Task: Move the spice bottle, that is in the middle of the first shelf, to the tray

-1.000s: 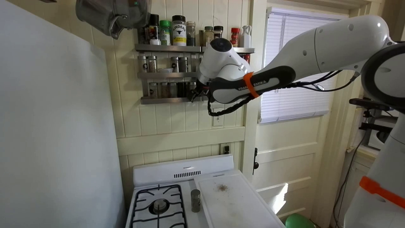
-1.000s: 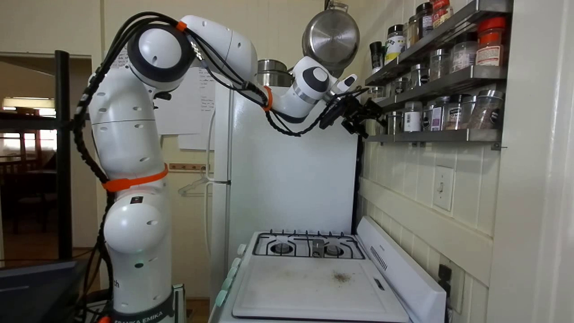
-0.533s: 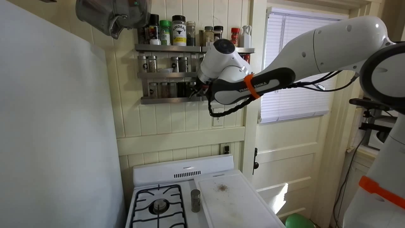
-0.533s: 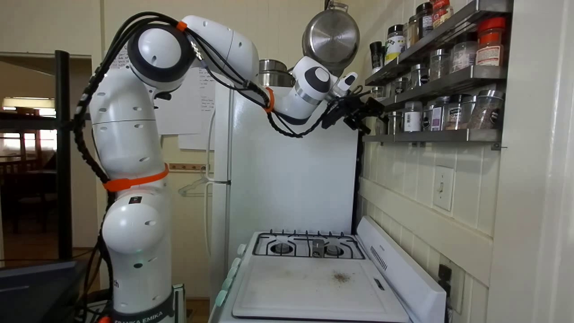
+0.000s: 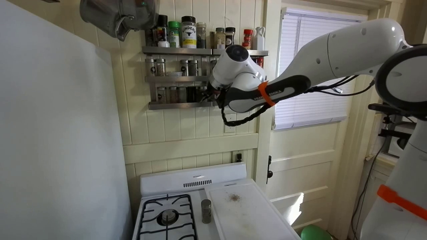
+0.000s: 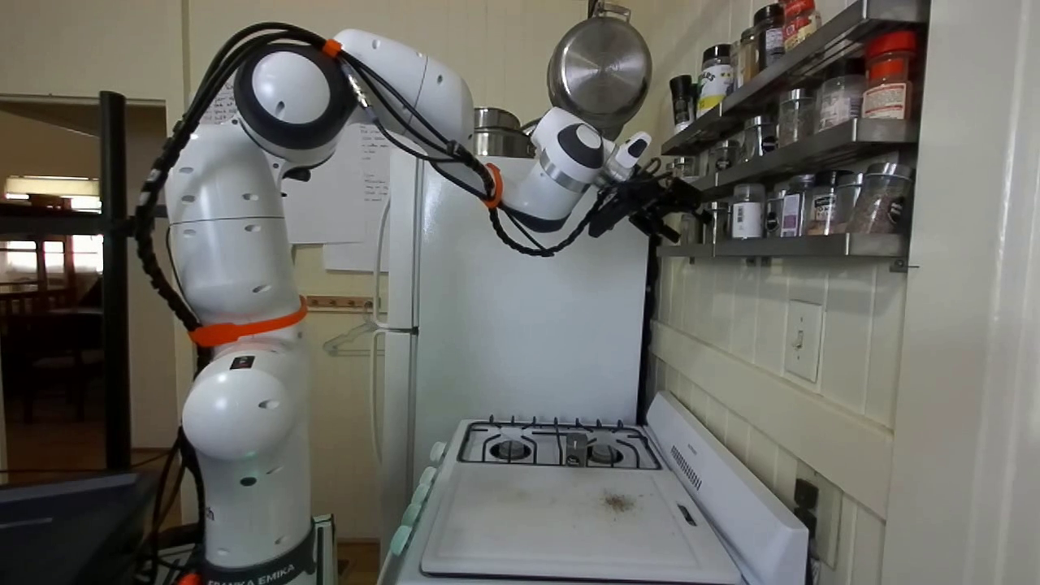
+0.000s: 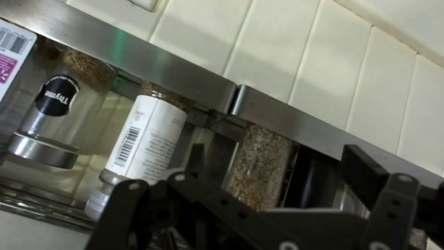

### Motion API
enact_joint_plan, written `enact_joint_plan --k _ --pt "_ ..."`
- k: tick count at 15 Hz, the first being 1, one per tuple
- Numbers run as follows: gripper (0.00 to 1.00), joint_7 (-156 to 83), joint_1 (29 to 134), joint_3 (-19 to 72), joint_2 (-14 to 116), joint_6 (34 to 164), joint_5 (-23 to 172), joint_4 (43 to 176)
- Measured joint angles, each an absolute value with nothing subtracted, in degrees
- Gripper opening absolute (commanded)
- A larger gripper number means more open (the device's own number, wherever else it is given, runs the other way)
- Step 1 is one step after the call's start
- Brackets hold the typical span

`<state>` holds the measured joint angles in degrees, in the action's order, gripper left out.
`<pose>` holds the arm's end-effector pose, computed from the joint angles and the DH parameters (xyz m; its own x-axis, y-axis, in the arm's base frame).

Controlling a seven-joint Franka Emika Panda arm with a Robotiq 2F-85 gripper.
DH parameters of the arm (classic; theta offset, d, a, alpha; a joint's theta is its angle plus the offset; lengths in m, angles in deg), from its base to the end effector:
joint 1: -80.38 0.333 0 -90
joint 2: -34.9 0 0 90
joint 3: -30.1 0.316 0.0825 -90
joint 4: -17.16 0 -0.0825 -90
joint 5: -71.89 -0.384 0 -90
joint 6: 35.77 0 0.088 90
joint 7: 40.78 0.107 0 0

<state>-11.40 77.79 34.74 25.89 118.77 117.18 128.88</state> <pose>0.5599 0.0473 0.6468 0.5562 0.2436 0.7946 -0.1057 -0.9276 0.3583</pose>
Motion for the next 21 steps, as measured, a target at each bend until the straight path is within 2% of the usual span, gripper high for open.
enact_joint_plan --k 19,21 --pt "1.0 0.93 74.53 34.06 27.33 130.93 122.14 130.21" --pt "0.92 2.19 74.2 34.06 27.44 131.66 123.23 130.21"
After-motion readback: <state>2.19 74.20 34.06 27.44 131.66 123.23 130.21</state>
